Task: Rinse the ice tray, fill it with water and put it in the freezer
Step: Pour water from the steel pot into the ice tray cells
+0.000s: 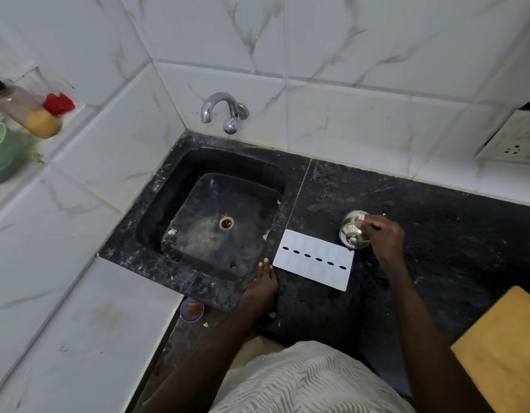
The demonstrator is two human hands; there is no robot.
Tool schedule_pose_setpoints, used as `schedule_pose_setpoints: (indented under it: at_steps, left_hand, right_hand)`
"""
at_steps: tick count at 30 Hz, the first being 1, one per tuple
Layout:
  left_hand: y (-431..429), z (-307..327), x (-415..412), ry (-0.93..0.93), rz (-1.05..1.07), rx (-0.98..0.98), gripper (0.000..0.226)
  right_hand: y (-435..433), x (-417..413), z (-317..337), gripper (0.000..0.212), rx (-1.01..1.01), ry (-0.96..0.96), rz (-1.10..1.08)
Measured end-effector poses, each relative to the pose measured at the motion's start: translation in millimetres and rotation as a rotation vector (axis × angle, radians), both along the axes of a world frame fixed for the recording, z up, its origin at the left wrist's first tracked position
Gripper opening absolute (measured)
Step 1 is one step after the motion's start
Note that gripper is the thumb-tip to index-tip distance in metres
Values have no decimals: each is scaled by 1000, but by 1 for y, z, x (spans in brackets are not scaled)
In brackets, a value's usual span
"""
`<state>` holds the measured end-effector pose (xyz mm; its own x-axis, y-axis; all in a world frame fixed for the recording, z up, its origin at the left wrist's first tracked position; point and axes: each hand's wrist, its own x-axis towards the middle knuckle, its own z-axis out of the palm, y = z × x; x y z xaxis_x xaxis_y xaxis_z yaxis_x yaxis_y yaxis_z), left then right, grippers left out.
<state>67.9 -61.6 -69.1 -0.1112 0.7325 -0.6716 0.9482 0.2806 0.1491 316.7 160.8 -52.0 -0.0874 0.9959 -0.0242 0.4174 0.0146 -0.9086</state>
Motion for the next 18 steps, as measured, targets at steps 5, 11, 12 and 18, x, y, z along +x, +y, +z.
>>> schedule_pose_setpoints:
  at_steps: [5,11,12,18]
  left_hand:
    - [-1,-5,-1,1,-1,8,142]
    - [-3,-10,0,19,-20,22,141]
    - [-3,-10,0,27,-26,28,140]
    - [-2,-11,-1,36,-30,25,139]
  right_hand:
    - [3,-2,3,19,-21,31,-40]
    - [5,-12,8,21,-77,102,-138]
    - [6,-13,8,21,-83,113,-137]
    - [3,-23,11,22,-84,139,-82]
